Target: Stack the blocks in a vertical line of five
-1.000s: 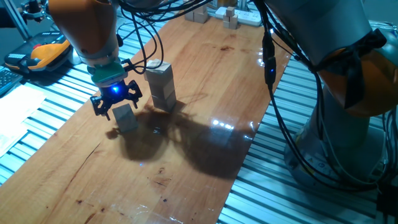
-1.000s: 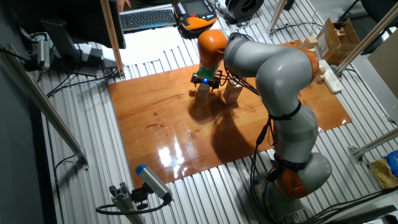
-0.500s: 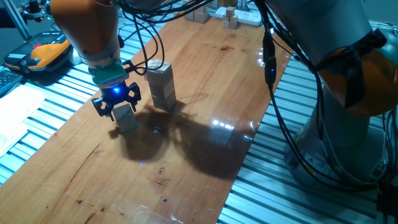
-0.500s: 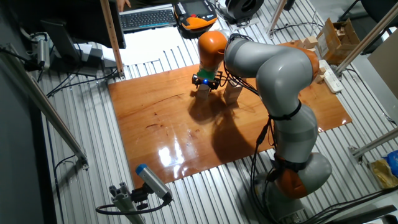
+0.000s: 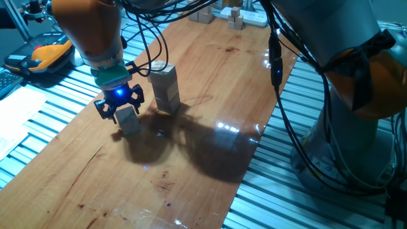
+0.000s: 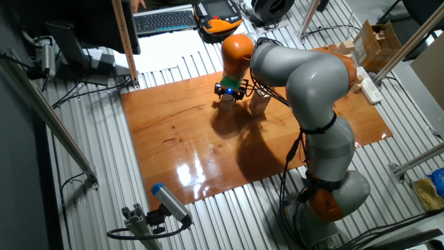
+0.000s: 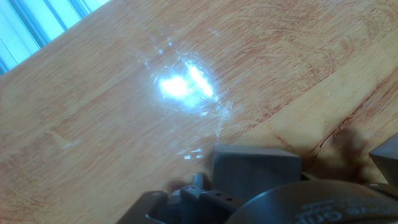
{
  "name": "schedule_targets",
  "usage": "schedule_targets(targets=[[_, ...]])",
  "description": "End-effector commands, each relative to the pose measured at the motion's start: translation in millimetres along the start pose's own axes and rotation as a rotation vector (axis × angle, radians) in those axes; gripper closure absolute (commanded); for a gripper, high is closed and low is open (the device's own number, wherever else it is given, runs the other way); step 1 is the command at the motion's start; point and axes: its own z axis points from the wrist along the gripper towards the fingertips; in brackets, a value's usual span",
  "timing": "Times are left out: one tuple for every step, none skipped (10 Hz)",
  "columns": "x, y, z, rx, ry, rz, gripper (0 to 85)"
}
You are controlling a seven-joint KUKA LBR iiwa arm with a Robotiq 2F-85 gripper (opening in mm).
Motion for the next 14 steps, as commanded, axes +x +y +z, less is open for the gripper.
schedule_targets(targets=[[0.0, -0.2, 0.0, 0.000, 0.002, -0.001, 17.0], [0.0, -0.3, -0.2, 0.000, 0.002, -0.002, 34.0], [-0.1, -0.3, -0.5, 0.000, 0.002, -0.004, 34.0], [-0.1, -0.4, -0.4, -0.004, 0.004, -0.007, 34.0], [-0.1, -0.5, -0.3, -0.007, 0.006, -0.010, 34.0], [-0.1, -0.7, -0.3, -0.007, 0.006, -0.010, 51.0], [-0.2, -0.7, -0.6, -0.010, 0.008, -0.013, 68.0], [-0.1, -0.7, -0.8, -0.016, 0.011, -0.017, 85.0], [0.1, -0.5, -1.6, -0.024, 0.015, -0.019, 85.0], [0.1, 0.1, -4.0, -0.010, 0.007, -0.019, 85.0], [0.0, 1.1, -8.5, 0.000, 0.003, -0.022, 85.0], [0.1, 2.1, -14.1, 0.002, 0.006, -0.022, 85.0], [0.0, 2.3, -18.8, -0.009, 0.012, -0.022, 85.0], [0.1, 2.5, -22.8, -0.026, 0.020, -0.029, 85.0]])
